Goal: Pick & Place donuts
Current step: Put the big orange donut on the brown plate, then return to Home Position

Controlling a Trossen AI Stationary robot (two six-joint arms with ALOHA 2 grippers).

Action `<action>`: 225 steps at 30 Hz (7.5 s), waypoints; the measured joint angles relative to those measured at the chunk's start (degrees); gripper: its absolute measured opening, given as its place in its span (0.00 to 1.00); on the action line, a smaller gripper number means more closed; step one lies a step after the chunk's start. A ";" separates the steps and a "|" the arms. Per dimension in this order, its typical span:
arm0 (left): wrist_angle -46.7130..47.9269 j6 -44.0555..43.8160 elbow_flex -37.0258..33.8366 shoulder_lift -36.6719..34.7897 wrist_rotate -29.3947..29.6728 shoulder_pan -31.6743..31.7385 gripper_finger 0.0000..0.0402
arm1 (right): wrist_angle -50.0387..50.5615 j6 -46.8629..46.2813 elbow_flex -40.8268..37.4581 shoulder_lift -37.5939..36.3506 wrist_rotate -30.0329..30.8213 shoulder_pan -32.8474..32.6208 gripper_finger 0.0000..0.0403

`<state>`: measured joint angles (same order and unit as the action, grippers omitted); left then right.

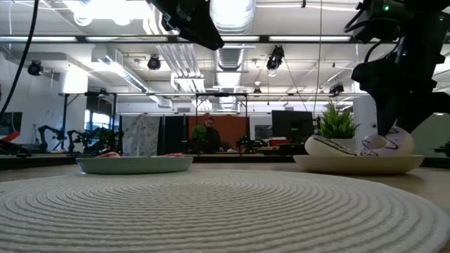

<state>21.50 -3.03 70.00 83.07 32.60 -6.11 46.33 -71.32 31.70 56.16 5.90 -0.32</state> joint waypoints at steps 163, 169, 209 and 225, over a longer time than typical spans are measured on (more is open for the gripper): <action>-23.18 -30.18 -69.53 -83.06 -28.58 -0.04 0.42 | -52.15 39.84 -31.15 -56.17 0.18 -1.07 0.44; -23.28 -30.18 -69.55 -83.06 -28.21 0.01 0.42 | -52.13 39.86 -31.15 -56.17 0.16 -1.06 0.44; -23.17 -30.18 -69.67 -83.08 -28.55 6.87 0.42 | -52.15 39.83 -31.17 -55.62 0.14 -1.05 0.44; -21.55 4.87 -69.68 -83.08 -31.66 6.38 0.42 | -52.15 39.85 -31.17 -55.60 0.15 -1.03 0.44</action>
<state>-0.05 1.84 0.32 -0.01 0.94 0.27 -5.82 -31.47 0.54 0.56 6.06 -1.35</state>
